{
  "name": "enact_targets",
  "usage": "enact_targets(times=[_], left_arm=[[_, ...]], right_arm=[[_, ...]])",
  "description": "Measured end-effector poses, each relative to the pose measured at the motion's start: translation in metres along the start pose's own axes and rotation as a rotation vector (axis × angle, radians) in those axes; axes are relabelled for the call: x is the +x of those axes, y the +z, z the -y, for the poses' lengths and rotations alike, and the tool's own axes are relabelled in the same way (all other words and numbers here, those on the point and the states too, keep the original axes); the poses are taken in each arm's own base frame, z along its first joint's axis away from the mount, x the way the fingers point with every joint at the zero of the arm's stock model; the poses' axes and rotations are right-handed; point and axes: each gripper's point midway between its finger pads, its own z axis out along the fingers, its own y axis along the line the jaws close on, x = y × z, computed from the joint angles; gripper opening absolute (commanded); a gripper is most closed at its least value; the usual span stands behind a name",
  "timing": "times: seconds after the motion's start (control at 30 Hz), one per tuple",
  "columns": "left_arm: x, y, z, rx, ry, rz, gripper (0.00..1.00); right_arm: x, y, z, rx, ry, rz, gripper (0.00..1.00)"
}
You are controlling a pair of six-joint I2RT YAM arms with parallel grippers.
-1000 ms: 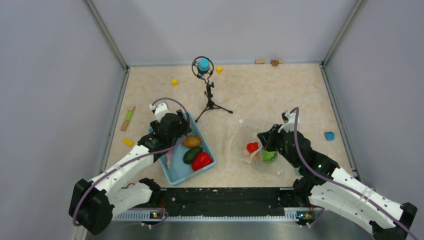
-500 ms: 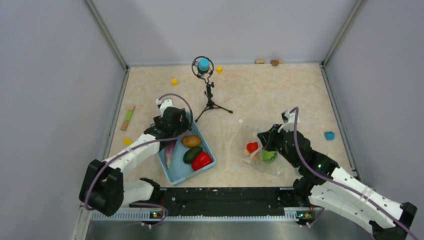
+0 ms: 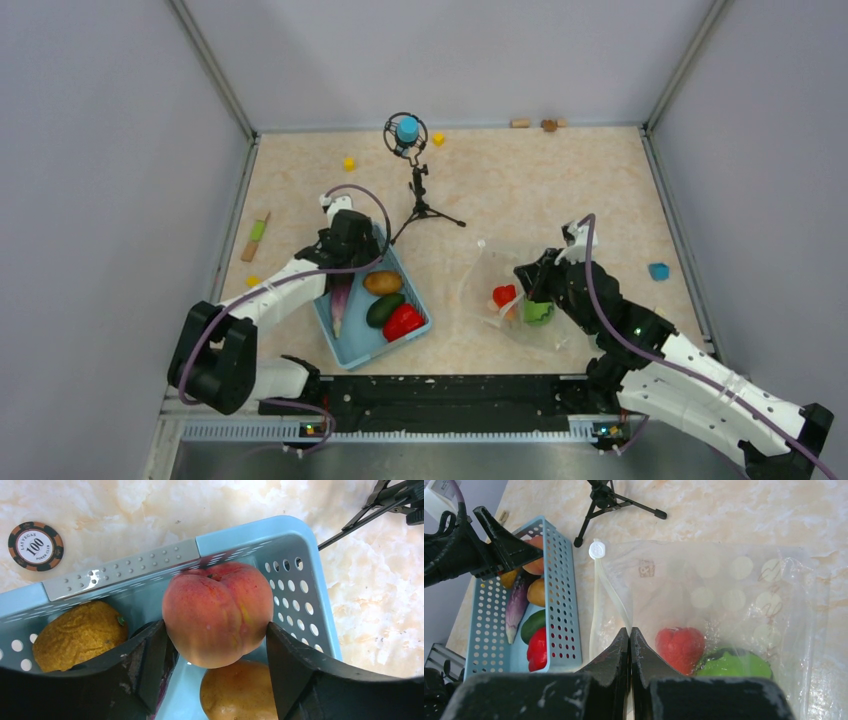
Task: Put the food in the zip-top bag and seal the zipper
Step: Pick up the fake fruit from the bin.
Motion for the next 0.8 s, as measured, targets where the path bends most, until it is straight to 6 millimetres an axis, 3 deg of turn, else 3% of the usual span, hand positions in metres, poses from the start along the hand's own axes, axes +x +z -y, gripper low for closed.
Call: enact_targets(times=[0.2, 0.33, 0.67, 0.8], left_arm=[[0.000, -0.001, 0.003, 0.012, 0.002, -0.007, 0.49], [-0.002, -0.009, 0.001, 0.006, -0.006, -0.018, 0.45], [-0.029, -0.060, 0.002, 0.080, -0.105, 0.076, 0.37], [-0.032, -0.084, 0.014, 0.195, -0.136, 0.095, 0.35]], right_arm=[[0.000, 0.000, 0.000, 0.001, 0.000, 0.000, 0.00], [0.000, 0.000, 0.000, 0.001, 0.000, 0.000, 0.00], [-0.001, 0.000, 0.002, 0.010, 0.001, 0.006, 0.00], [-0.001, 0.000, 0.002, 0.012, 0.001, 0.007, 0.00]])
